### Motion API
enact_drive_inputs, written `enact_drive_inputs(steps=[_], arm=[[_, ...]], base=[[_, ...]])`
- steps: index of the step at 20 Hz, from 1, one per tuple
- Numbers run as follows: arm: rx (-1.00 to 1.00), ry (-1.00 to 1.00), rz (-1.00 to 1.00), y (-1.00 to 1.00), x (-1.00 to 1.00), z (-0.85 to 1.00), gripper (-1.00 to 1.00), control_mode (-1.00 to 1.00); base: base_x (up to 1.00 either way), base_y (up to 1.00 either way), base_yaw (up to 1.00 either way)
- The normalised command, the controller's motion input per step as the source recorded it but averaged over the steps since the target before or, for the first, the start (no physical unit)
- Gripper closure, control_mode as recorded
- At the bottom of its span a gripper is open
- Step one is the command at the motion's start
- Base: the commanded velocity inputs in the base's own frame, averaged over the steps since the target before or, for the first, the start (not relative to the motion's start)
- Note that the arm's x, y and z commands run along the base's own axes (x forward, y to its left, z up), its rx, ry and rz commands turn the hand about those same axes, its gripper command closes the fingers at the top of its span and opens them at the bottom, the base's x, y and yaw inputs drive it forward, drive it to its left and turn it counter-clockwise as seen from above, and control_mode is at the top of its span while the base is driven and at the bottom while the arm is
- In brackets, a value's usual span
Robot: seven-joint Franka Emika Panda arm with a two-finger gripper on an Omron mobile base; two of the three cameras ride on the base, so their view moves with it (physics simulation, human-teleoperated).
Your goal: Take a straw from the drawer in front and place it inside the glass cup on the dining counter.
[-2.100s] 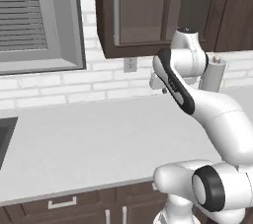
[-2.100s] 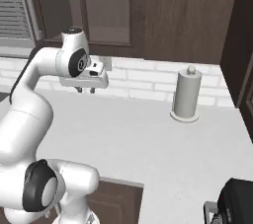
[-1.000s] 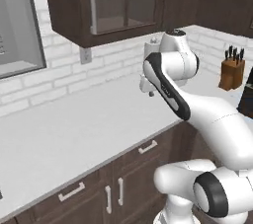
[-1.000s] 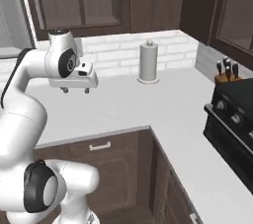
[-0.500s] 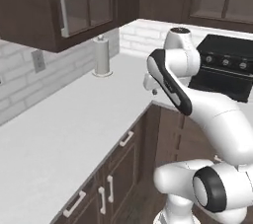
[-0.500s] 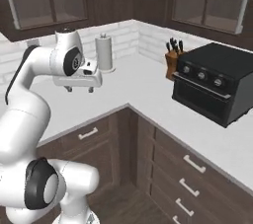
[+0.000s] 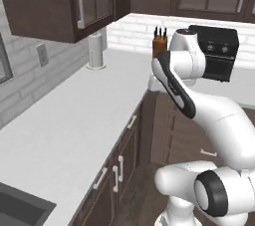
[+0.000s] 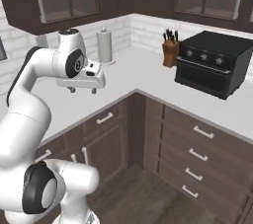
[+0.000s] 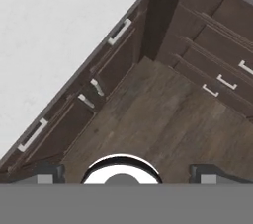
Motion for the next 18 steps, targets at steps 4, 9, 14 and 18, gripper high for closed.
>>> enact_drive_inputs(steps=[4, 9, 14, 18], arm=[[0.0, 0.0, 0.0, 0.0, 0.0, 0.0, -1.0, 1.0], [0.0, 0.0, 0.0, 0.0, 0.0, 0.0, -1.0, 1.0], [0.03, 0.0, -0.12, 0.05, 0.0, 0.0, -1.0, -1.0], [0.32, 0.0, -0.3, -0.64, 0.0, 0.0, -1.0, -1.0]], base=[[0.01, 0.81, -0.37], [0.03, 0.99, -0.37], [0.0, 0.52, -0.19], [0.0, 0.0, 0.0]])
